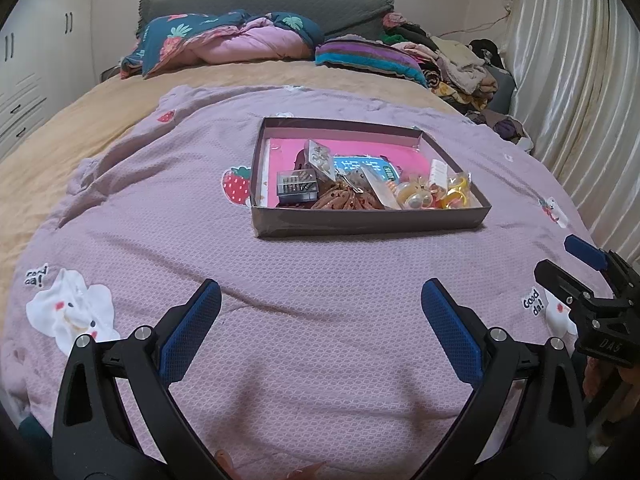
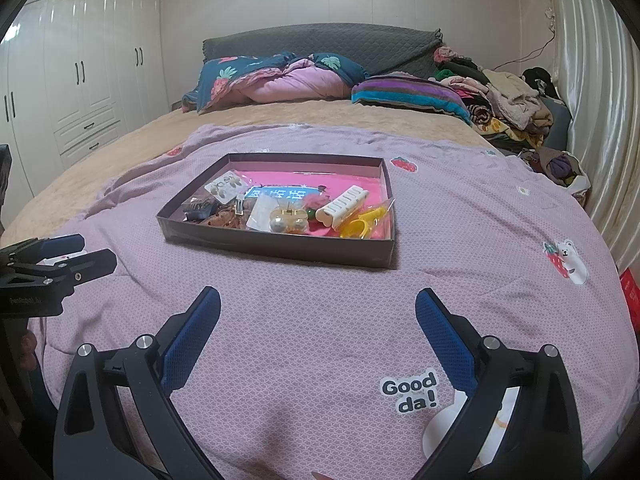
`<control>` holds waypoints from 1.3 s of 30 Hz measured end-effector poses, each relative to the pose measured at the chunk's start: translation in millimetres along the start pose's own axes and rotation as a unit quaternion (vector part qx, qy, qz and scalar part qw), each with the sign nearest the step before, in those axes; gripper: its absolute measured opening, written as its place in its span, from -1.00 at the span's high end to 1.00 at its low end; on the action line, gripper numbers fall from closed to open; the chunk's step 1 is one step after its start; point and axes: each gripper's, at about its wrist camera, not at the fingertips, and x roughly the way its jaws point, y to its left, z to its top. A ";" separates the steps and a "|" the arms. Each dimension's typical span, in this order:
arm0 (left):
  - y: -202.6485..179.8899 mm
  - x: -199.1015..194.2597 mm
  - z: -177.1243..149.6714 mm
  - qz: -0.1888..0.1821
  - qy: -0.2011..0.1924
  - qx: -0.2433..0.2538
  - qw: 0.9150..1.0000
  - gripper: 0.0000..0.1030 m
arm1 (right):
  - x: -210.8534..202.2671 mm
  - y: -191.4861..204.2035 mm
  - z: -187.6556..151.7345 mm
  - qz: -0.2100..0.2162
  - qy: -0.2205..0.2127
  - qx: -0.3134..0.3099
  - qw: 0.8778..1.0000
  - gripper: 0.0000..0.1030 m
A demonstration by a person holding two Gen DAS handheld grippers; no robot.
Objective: Organize jewelry
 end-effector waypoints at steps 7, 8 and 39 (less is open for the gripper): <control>1.2 1.2 0.1 0.004 0.000 -0.002 1.000 -0.82 | 0.0 0.0 0.1 0.000 0.000 0.000 1.000 -0.89; 1.9 1.1 0.1 0.004 -0.001 -0.002 1.000 -0.82 | 0.0 0.0 0.1 0.000 0.000 0.000 1.000 -0.89; 3.4 -0.4 -0.1 0.008 0.003 -0.004 1.000 -0.82 | -0.9 -1.0 0.3 -0.005 -0.001 0.001 1.000 -0.89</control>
